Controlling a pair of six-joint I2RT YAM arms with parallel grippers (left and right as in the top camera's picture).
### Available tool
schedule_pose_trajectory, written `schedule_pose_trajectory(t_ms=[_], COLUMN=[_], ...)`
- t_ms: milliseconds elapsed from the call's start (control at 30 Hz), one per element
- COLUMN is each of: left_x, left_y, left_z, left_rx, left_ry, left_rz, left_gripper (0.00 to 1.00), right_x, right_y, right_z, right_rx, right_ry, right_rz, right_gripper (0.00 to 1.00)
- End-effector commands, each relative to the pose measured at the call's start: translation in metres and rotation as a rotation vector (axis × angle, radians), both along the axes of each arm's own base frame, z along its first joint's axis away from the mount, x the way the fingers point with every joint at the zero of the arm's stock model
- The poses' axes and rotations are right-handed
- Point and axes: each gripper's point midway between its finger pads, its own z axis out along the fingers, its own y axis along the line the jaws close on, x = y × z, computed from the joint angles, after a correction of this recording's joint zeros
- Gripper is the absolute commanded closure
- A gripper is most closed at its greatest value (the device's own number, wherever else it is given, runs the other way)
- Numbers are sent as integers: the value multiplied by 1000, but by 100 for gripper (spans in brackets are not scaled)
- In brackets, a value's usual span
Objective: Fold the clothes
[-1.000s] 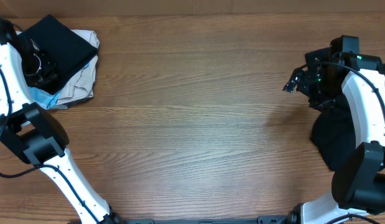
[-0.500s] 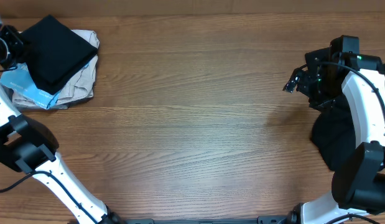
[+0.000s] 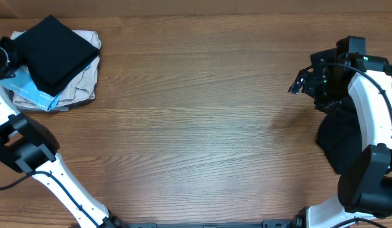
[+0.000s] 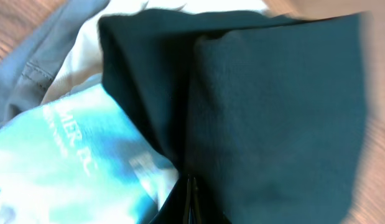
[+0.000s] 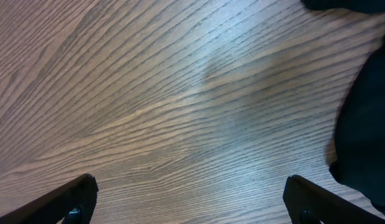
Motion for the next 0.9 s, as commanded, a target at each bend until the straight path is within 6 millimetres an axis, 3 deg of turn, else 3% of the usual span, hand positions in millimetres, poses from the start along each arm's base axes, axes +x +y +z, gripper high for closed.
schedule_pose_trajectory(t_ms=[0,67,167,300,433,533,667,800,867], left_x=[-12,-16,-17,-17,-25,-31,-34,-20,-11], left_y=[12,15,21,24,14,-6,-52,-105,-130], left_z=[-45,-48,-32,19,92,148,196,209,207], left_rx=[-22,-29,-11,41,70,109,137,143,144], left_ry=[94,103,74,-4,-112,-200,-266,-284,-278], left_rz=[40,48,57,69,131,119,50,-55,-111], left_gripper=[96,96,96,96,96,96,93,91,82], right_x=[4,4,4,4,4,4,4,4,4], right_y=[-2,-2,-2,-2,-2,-2,-2,-2,-2], right_z=[9,9,9,9,9,9,9,9,9], right_rx=[-10,-10,-10,-10,-10,-10,-10,-10,-10], right_ry=[-29,-29,-29,-29,-30,-29,-29,-29,-29], right_rz=[-5,-5,-5,-5,-5,-5,-5,-5,-5], right_gripper=[0,0,0,0,0,0,0,0,0])
